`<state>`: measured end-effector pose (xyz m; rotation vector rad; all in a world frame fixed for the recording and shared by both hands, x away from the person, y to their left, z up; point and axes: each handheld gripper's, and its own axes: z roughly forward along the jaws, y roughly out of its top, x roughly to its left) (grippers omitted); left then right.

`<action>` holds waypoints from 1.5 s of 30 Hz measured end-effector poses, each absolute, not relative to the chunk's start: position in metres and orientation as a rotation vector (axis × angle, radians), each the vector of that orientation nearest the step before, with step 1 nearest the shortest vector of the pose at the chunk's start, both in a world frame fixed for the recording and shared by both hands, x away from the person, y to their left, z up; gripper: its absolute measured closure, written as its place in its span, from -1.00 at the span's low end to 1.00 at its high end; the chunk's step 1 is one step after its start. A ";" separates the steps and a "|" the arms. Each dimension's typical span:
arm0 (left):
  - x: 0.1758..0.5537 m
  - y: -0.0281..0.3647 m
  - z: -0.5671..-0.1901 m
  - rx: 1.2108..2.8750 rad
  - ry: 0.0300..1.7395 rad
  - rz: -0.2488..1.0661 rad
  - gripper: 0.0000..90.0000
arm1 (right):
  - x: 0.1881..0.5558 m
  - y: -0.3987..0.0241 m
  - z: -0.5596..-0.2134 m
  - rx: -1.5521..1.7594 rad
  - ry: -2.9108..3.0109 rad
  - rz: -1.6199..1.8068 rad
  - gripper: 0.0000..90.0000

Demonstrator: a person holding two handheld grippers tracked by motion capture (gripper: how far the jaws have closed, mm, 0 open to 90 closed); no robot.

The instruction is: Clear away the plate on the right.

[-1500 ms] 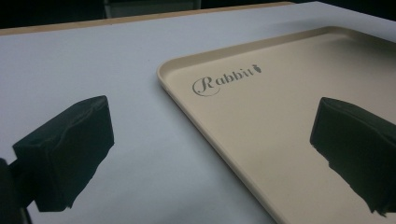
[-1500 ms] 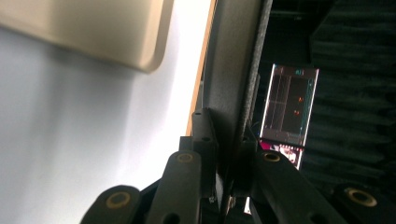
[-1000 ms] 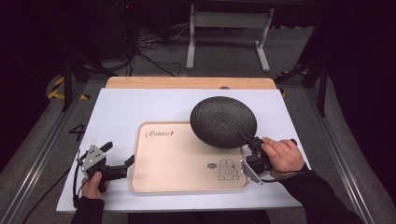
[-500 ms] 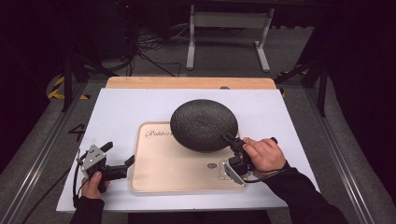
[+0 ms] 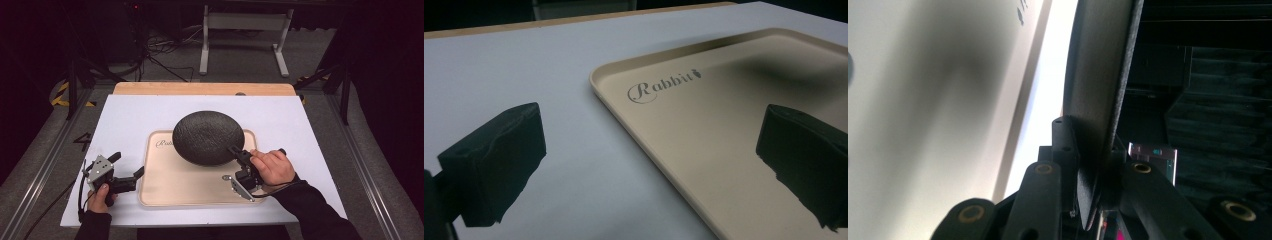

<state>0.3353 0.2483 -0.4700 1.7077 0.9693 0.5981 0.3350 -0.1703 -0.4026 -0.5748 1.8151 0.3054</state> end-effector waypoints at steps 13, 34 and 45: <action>0.335 0.248 -0.470 1.705 0.971 0.594 -0.99 | 0.333 -0.161 -0.426 -0.597 1.847 0.320 0.84; 0.335 0.249 -0.470 1.706 0.970 0.592 -0.99 | 0.332 -0.154 -0.450 -0.641 1.905 0.311 0.82; 0.335 0.248 -0.470 1.711 0.967 0.596 -0.99 | 0.332 -0.154 -0.455 -0.644 1.910 0.316 0.80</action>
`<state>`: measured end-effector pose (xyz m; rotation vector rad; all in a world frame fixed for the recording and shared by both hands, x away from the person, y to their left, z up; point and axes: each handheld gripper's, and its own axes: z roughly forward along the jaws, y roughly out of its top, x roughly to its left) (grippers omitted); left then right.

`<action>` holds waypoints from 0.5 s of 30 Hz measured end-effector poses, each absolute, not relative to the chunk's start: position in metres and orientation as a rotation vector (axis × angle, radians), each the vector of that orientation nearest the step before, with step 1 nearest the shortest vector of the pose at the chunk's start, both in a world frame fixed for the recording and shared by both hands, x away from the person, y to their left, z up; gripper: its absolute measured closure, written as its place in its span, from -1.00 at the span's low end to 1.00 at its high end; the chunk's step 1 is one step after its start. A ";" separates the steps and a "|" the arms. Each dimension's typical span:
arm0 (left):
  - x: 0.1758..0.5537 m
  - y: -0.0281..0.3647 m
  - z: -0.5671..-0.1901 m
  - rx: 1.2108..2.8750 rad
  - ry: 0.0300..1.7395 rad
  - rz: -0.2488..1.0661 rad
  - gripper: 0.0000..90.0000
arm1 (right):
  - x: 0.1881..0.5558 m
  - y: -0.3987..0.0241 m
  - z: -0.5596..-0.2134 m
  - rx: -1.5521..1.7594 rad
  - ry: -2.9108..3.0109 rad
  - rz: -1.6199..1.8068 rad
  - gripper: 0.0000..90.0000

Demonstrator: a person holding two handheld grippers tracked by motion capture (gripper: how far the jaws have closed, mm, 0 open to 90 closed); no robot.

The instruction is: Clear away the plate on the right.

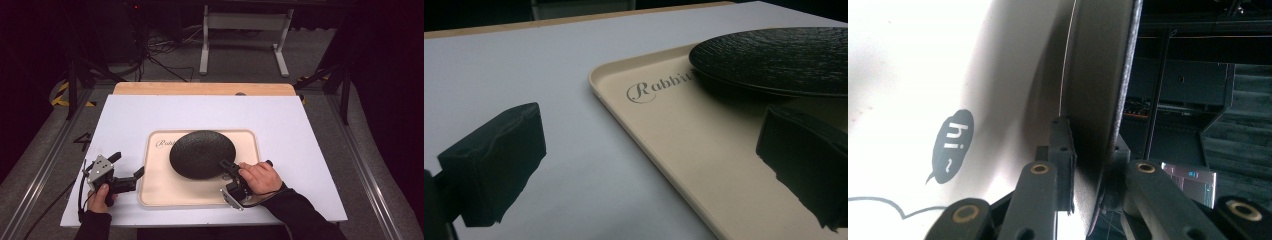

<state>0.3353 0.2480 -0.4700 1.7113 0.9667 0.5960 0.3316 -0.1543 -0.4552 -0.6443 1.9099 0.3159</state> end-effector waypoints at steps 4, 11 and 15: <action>0.335 0.248 -0.470 1.710 0.967 0.594 -0.99 | 0.330 -0.155 -0.457 -0.643 1.913 0.317 0.80; 0.335 0.248 -0.470 1.710 0.967 0.594 -0.99 | 0.326 -0.154 -0.459 -0.655 1.913 0.315 0.80; 0.335 0.248 -0.470 1.711 0.966 0.594 -0.99 | 0.323 -0.153 -0.459 -0.665 1.918 0.327 0.82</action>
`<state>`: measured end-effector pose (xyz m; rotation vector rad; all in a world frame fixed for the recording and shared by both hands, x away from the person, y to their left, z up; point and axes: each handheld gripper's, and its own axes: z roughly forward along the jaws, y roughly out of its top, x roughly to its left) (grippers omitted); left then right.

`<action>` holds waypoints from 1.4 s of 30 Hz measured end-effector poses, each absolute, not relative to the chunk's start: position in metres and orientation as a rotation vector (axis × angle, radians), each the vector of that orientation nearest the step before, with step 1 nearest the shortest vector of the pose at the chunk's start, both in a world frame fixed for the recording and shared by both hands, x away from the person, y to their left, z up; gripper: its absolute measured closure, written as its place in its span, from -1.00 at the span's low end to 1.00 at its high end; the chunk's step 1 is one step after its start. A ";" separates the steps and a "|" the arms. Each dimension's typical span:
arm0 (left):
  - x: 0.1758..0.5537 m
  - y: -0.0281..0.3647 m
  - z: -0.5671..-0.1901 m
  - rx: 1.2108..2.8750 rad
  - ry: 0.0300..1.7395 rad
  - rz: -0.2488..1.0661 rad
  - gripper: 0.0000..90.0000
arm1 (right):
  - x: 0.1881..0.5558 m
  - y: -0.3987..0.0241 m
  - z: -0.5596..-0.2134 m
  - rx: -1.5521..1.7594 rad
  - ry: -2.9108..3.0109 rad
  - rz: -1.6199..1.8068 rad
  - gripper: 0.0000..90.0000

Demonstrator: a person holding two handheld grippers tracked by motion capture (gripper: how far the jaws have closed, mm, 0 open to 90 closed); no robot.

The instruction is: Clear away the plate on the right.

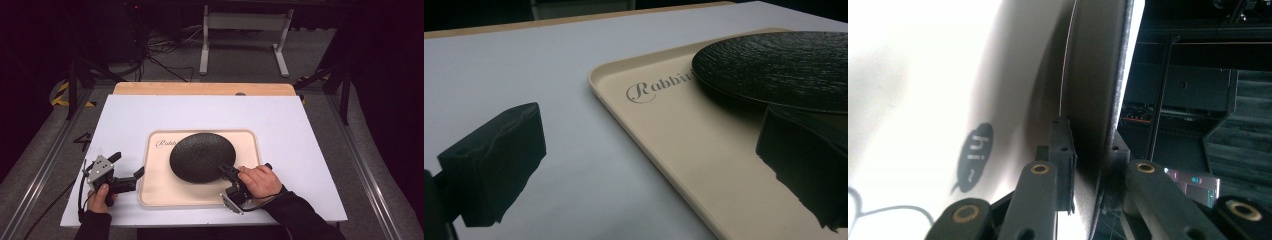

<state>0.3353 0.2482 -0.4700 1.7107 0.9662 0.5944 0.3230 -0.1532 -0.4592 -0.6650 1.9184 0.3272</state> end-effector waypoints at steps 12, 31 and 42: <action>0.335 0.248 -0.470 1.713 0.965 0.598 -0.99 | 0.321 -0.154 -0.462 -0.715 1.972 0.376 0.89; 0.335 0.248 -0.470 1.711 0.965 0.595 -0.99 | 0.321 -0.154 -0.472 -0.743 2.055 0.431 0.71; 0.335 0.248 -0.470 1.711 0.965 0.594 -0.99 | 0.321 -0.160 -0.463 -0.703 2.102 0.501 0.45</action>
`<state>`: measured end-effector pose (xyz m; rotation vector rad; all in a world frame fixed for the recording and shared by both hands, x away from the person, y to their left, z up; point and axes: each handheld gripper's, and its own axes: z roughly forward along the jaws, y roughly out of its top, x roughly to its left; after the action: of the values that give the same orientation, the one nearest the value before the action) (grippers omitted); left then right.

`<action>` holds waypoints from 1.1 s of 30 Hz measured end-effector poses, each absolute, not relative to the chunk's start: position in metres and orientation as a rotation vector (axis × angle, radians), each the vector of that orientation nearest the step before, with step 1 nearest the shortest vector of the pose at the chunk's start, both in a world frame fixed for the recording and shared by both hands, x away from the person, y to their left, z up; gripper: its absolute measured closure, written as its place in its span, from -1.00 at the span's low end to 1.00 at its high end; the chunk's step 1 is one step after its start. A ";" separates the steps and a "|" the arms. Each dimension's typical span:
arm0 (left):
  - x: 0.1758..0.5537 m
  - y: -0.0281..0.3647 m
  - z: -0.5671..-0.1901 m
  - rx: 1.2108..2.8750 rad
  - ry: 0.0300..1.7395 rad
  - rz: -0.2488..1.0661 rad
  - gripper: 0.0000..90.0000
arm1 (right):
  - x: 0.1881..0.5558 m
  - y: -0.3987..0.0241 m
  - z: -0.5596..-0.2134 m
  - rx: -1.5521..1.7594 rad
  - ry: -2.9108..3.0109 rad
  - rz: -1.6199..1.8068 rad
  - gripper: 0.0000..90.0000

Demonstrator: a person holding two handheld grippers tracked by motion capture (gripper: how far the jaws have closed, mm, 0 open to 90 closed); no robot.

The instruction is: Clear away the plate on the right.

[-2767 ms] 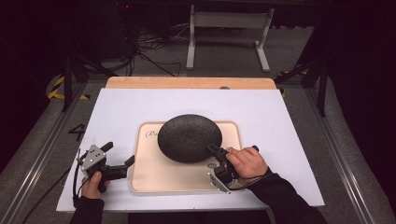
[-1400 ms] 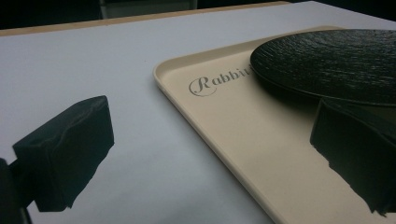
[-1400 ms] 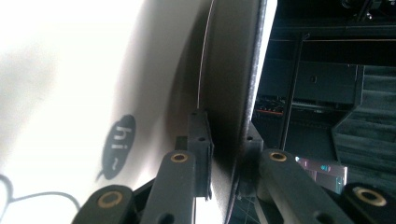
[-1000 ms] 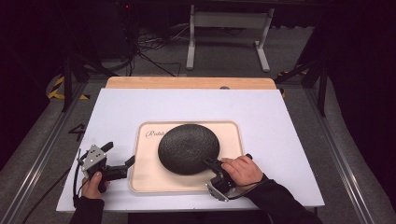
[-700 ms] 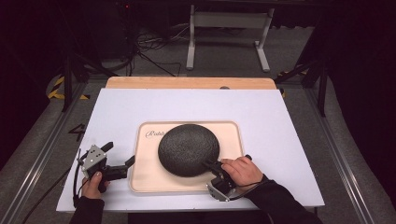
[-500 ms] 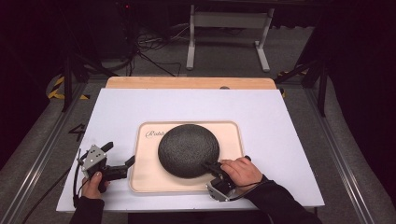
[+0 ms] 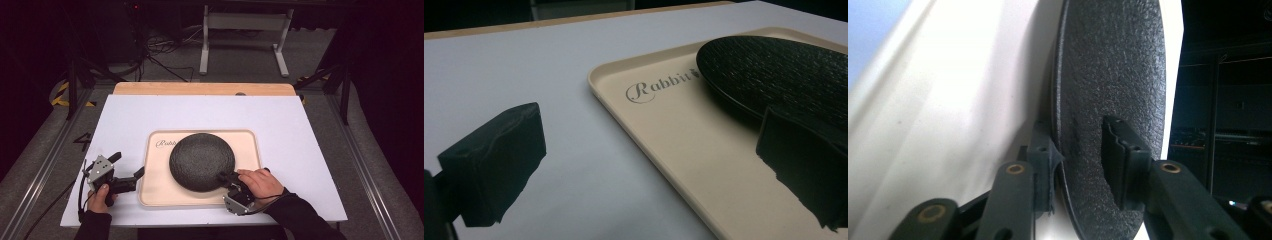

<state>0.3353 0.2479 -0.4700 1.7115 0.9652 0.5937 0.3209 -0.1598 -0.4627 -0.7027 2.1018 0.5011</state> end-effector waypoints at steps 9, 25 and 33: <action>0.335 0.248 -0.470 1.710 0.961 0.593 -0.99 | 0.318 -0.172 -0.448 -0.633 2.157 0.609 0.20; 0.335 0.248 -0.470 1.713 0.959 0.593 -0.99 | 0.329 -0.229 -0.415 -0.071 2.191 1.141 -0.32; 0.335 0.248 -0.470 1.714 0.958 0.592 -0.99 | 0.340 -0.274 -0.408 0.304 2.116 1.432 -0.42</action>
<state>0.3353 0.2479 -0.4700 1.7137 0.9581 0.5924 0.3396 -0.2739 -0.4082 0.3043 2.1160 1.4317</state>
